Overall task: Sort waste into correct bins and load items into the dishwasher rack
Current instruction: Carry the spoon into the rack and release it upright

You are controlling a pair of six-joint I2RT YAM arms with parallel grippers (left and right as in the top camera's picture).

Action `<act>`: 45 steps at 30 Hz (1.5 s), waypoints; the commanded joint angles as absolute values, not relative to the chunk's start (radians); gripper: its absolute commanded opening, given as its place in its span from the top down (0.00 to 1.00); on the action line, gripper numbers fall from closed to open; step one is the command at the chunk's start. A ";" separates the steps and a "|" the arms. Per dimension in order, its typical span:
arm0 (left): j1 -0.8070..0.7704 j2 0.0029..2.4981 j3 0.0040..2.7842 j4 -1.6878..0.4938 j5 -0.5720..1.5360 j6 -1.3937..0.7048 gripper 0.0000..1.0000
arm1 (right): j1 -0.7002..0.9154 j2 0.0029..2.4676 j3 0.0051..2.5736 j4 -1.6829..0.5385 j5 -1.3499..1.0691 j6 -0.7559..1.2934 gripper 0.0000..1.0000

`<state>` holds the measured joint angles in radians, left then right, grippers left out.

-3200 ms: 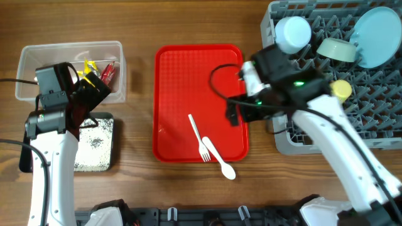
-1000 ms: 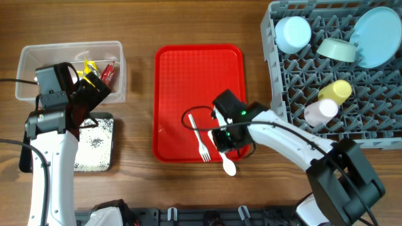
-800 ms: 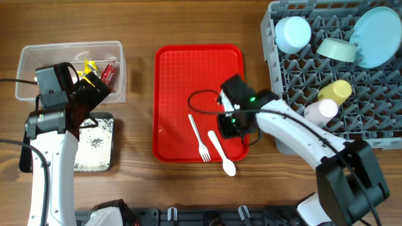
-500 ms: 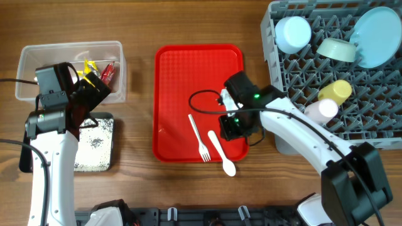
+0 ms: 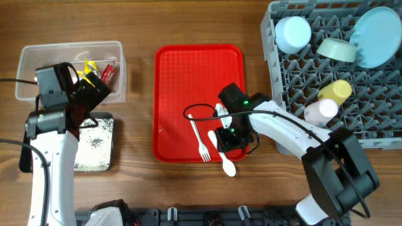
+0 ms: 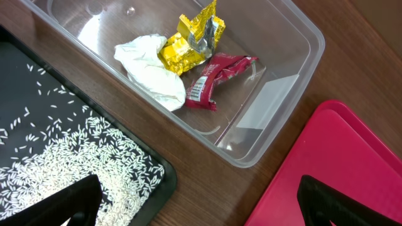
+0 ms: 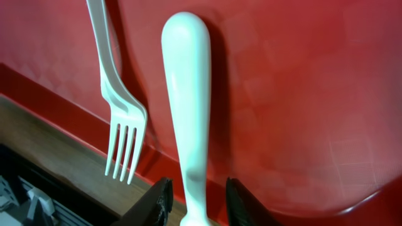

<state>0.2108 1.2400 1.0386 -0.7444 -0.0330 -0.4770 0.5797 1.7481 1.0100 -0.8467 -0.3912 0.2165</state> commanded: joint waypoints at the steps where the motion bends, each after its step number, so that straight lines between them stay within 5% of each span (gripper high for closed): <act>1: 0.216 1.244 1.054 -0.742 -0.046 -0.476 0.00 | 0.581 1.782 1.005 -0.835 -0.472 0.178 0.66; 14: 0.216 1.244 1.054 -0.743 -0.046 -0.476 0.00 | 0.582 1.812 0.940 -0.713 -0.553 0.212 0.68; 19: 0.216 1.244 1.054 -0.743 -0.046 -0.476 0.00 | 0.582 1.812 0.940 -0.680 -0.578 0.213 0.96; 33: 0.216 1.244 1.054 -0.742 -0.046 -0.476 0.00 | 0.486 1.763 1.031 -0.778 -0.565 0.169 0.96; 45: 0.216 1.244 1.054 -0.742 -0.046 -0.476 0.00 | 0.245 1.482 1.348 -1.117 -0.223 0.128 0.96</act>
